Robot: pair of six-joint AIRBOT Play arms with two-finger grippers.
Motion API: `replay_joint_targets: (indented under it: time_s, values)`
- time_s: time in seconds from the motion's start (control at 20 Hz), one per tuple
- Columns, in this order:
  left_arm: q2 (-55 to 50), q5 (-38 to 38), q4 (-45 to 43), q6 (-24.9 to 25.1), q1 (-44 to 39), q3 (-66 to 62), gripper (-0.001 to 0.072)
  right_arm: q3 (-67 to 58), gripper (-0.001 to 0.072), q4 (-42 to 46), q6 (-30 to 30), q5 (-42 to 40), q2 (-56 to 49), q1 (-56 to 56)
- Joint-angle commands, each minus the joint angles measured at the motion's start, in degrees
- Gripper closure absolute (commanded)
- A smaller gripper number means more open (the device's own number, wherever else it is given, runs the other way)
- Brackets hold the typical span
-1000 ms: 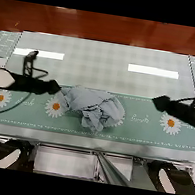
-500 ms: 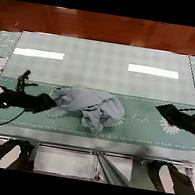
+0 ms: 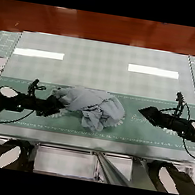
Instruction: Fold the shirts.
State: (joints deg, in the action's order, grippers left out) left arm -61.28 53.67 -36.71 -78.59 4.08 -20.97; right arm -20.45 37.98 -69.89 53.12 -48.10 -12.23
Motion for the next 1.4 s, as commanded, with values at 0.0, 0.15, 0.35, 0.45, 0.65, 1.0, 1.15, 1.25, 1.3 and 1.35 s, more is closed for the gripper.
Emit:
replay_joint_targets:
  time_s: [0.0,0.15,0.35,0.45,0.65,1.0,1.15,1.25,1.3,1.35]
  values:
    - [-2.6,-11.6,8.6,3.1,-4.0,-0.1,0.0204,0.2,0.0305,-1.4,0.3,-1.0,-1.1,1.0]
    - [-4.7,-16.0,8.7,3.1,-8.2,-3.4,0.0205,0.2,0.0305,-1.4,0.3,-1.4,-1.1,1.0]
    - [-6.9,-15.5,8.6,5.8,-10.5,-9.8,0.0676,0.2,0.0305,-1.4,0.1,-1.0,-1.1,1.7]
    - [-6.9,-14.4,8.3,6.0,-10.5,-11.7,0.0676,0.2,0.0305,-1.4,-1.7,-1.1,-1.4,5.3]
    - [-6.9,-12.8,5.6,6.6,-9.7,-12.3,0.0676,0.2,0.0305,-1.1,-3.7,0.7,-8.0,11.8]
    - [-6.9,-12.0,5.6,6.5,-9.8,-12.3,0.0676,-7.2,0.0305,-7.5,-0.5,-4.8,-22.4,19.6]
    - [-6.9,-11.6,5.6,6.6,-9.8,-12.3,0.0676,-13.7,0.0326,-8.8,-0.3,-4.6,-28.8,24.5]
    - [-6.8,-11.3,5.7,6.5,-9.7,-12.3,0.0675,-17.5,0.0684,-8.7,1.5,-3.8,-30.4,26.9]
    - [-6.7,-10.8,5.6,6.6,-9.4,-12.7,0.0676,-19.5,0.0681,-8.5,2.1,-2.7,-30.4,27.4]
    - [-6.3,-9.2,5.6,7.5,-8.5,-13.6,0.0676,-22.1,0.0681,-6.9,2.0,-0.7,-30.1,27.1]
